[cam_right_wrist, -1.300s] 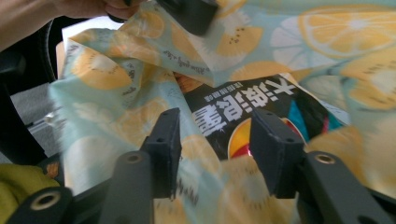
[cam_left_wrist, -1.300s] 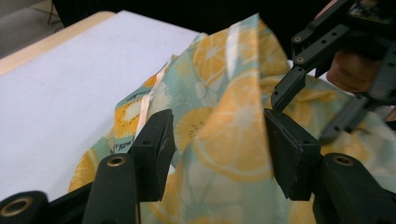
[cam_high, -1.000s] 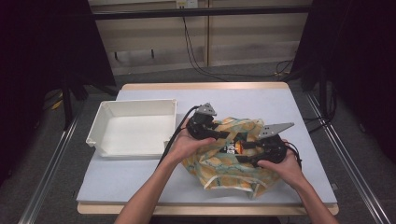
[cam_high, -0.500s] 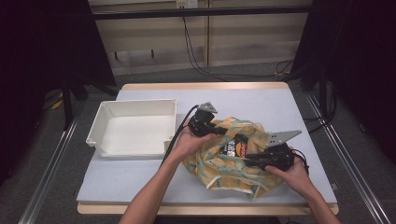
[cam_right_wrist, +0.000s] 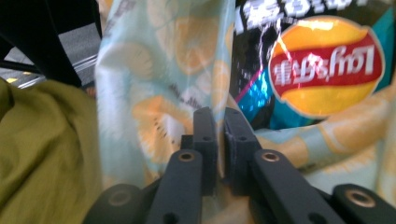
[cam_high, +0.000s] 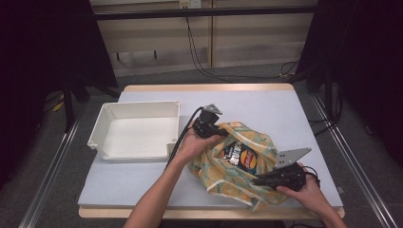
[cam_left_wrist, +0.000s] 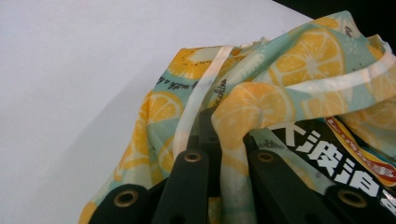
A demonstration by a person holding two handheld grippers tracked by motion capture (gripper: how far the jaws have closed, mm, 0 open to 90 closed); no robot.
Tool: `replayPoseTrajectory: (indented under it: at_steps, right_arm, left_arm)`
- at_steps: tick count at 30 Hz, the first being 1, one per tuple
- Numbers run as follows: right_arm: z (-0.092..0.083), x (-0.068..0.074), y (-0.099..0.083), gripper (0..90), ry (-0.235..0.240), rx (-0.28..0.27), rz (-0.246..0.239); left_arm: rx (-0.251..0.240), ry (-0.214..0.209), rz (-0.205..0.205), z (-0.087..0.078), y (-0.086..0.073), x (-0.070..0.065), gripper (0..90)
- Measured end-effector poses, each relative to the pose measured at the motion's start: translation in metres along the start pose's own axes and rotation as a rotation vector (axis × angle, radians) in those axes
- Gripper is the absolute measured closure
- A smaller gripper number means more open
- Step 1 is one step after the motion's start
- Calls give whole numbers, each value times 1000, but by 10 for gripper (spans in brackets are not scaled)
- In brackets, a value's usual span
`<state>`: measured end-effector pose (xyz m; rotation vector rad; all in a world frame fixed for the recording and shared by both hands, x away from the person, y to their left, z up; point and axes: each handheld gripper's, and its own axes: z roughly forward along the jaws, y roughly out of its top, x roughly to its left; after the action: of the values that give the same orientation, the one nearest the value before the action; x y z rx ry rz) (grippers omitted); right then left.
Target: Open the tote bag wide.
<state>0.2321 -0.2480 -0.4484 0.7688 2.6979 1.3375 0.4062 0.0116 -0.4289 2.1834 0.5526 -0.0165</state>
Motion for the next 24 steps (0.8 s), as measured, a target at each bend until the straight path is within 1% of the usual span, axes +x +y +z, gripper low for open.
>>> replayPoseTrajectory:
  at_steps: [1,2,3,4,5,7,8,9,10,11,12,13,14,15,16,17,18,20,21,23,24]
  right_arm:
    - [-1,1,-2,876,0,5,-3]
    - [-1,2,-5,880,-2,11,0]
    - [-1,2,-7,892,8,16,-1]
    - [-1,4,-9,893,3,23,-6]
    - [-1,5,-10,892,3,32,-10]
    - [-1,8,-14,892,9,37,-10]
    - [-2,8,-16,892,14,39,-9]
    - [-2,10,-18,896,17,50,-7]
    - [-2,11,-21,900,30,62,-7]
    - [-1,12,-25,900,51,78,-6]
    - [1,14,-28,900,42,100,-17]
    - [2,16,-32,900,45,117,-16]
    - [3,16,-35,900,37,113,-4]
    - [3,15,-36,900,37,98,0]
    - [2,14,-36,900,24,88,5]
    - [2,13,-35,900,13,75,9]
    - [1,11,-34,900,9,72,11]
    - [0,9,-32,900,-4,58,16]
    - [-1,7,-31,900,-10,52,21]
    - [-2,6,-30,900,-15,38,27]
    - [-3,6,-29,898,-10,31,31]
  left_arm:
    - [8,7,-1,0,0,0,888]
    - [2,4,-2,0,-1,1,888]
    - [34,17,7,-2,0,2,889]
    - [8,20,-13,0,-2,3,890]
    - [13,19,-19,0,-2,5,891]
    - [12,39,-29,-1,-4,8,892]
    - [3,33,-41,-1,-5,11,892]
    - [3,33,-41,-1,-5,11,893]
    - [-7,83,-69,-5,-6,15,894]
    - [-18,64,-95,-6,-8,18,894]
    - [-25,38,-108,-7,-10,21,894]
    - [-23,38,-99,-8,-11,21,893]
    - [-22,33,-88,-8,-11,20,892]
    - [-28,28,-82,-7,-12,18,888]
    - [-21,26,-86,-7,-11,17,874]
    - [-24,11,-88,-7,-11,16,853]
    - [-34,-2,-81,-7,-10,14,837]
    - [-35,9,-63,-10,-7,10,766]
    - [-52,7,-60,-11,-6,8,725]
    - [-51,11,-42,-18,-4,6,657]
    - [-51,11,-42,-18,-4,6,614]
